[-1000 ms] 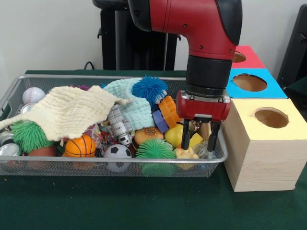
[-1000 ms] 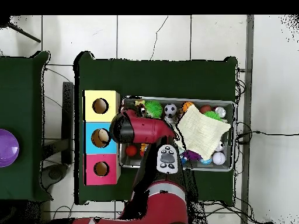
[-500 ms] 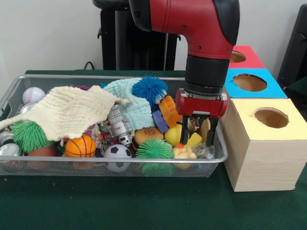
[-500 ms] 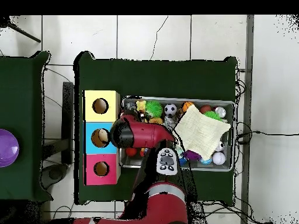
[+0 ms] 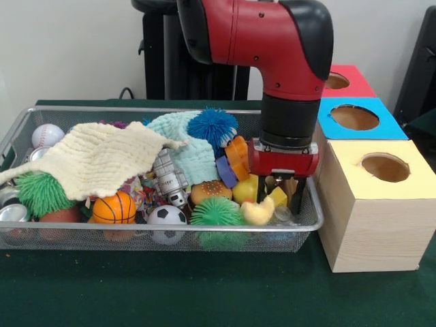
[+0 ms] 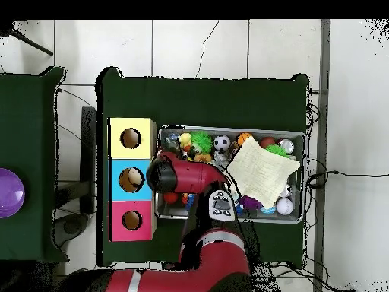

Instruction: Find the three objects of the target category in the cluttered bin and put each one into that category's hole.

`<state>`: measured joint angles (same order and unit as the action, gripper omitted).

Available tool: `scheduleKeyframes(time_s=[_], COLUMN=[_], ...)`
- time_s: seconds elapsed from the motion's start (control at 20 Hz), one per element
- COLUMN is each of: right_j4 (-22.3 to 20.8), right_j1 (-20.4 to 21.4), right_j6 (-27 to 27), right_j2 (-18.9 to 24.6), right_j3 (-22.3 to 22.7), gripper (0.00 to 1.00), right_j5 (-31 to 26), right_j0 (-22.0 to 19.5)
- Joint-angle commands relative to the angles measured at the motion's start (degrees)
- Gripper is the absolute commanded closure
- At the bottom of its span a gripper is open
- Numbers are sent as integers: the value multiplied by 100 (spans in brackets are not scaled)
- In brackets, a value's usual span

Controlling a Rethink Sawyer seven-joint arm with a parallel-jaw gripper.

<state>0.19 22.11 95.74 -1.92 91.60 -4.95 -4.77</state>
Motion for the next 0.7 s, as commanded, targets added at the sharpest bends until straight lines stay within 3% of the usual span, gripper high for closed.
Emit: scheduleKeyframes(time_s=[0.05, 0.25, 0.5, 0.7], right_j4=[-29, -93, 77, 37], right_j1=[-412, -299, 224, 447], right_j6=[1132, 1373, 1681, 1795], right_j2=[1024, 1227, 821, 1132], right_j3=[542, 703, 984, 1325], gripper=[0, 0, 0, 0], right_j5=[496, 1056, 1676, 1981], right_j0=[-405, -542, -292, -542])
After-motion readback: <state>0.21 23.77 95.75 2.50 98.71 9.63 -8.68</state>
